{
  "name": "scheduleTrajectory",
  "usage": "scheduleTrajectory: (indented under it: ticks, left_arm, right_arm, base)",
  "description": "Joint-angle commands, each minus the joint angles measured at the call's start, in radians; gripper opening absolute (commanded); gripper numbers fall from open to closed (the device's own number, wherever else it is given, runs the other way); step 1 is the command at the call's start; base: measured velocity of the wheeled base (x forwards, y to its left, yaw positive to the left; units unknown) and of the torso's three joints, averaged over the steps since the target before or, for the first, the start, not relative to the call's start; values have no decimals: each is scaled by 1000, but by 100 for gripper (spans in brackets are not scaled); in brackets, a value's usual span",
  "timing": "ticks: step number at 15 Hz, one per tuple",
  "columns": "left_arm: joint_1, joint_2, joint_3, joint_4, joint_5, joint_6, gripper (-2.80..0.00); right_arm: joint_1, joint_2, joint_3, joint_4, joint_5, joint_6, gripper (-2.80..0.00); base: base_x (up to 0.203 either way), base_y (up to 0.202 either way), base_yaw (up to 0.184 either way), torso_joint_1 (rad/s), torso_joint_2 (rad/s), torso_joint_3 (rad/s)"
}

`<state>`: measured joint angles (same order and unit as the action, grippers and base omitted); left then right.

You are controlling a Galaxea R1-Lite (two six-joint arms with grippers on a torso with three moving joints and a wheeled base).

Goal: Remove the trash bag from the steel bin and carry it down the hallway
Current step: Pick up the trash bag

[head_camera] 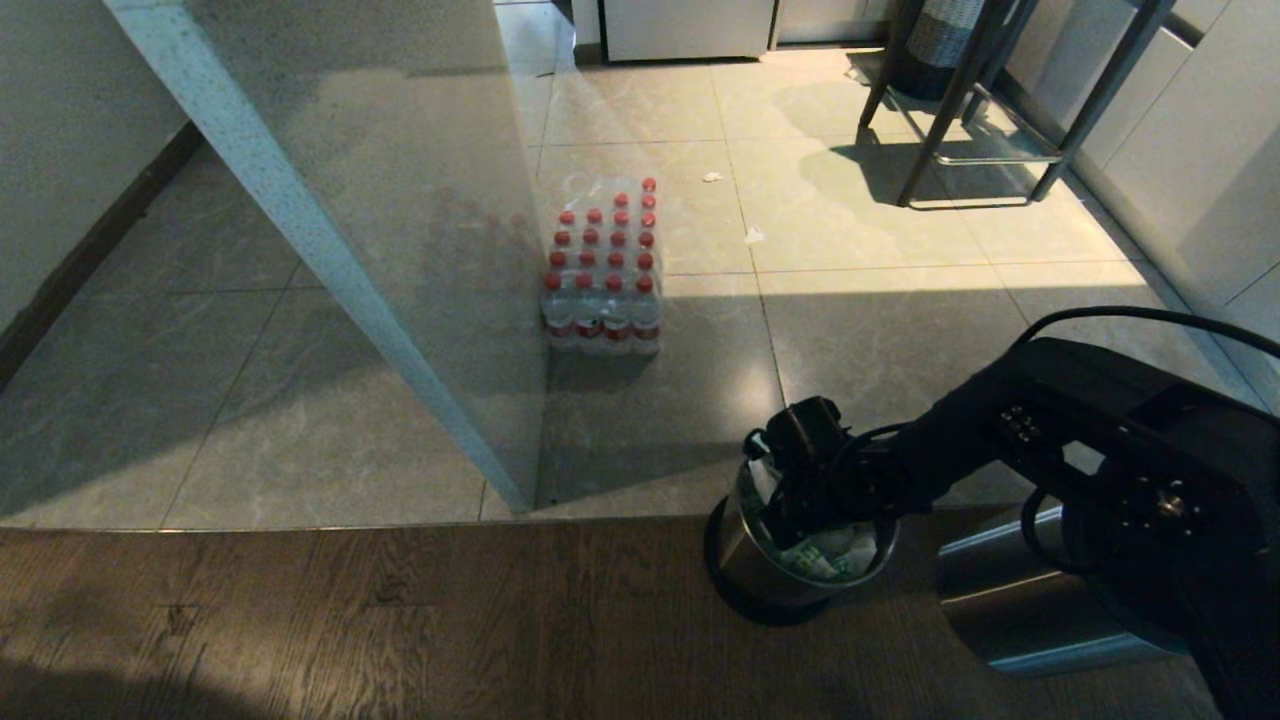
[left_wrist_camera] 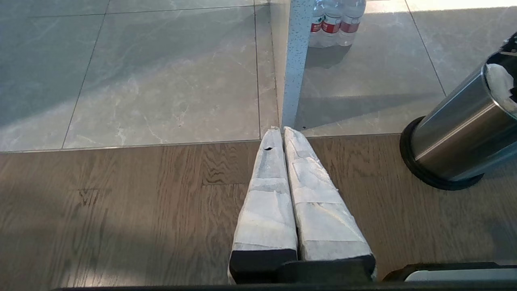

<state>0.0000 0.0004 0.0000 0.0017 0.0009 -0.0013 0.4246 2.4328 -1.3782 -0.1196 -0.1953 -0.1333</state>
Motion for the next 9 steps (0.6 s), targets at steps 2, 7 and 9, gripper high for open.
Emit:
scheduleTrajectory:
  ticks: [2, 7, 9]
  left_arm:
    - [0, 1, 0, 0, 0, 0, -280]
    - [0, 1, 0, 0, -1, 0, -280]
    - [0, 1, 0, 0, 1, 0, -280]
  right_arm:
    - [3, 3, 3, 3, -3, -4, -280]
    - [3, 2, -1, 14, -1, -2, 0]
    - [3, 2, -1, 15, -1, -1, 0]
  base:
    - [0, 0, 0, 0, 0, 0]
    - [0, 0, 0, 0, 0, 0]
    - [0, 0, 0, 0, 0, 0]
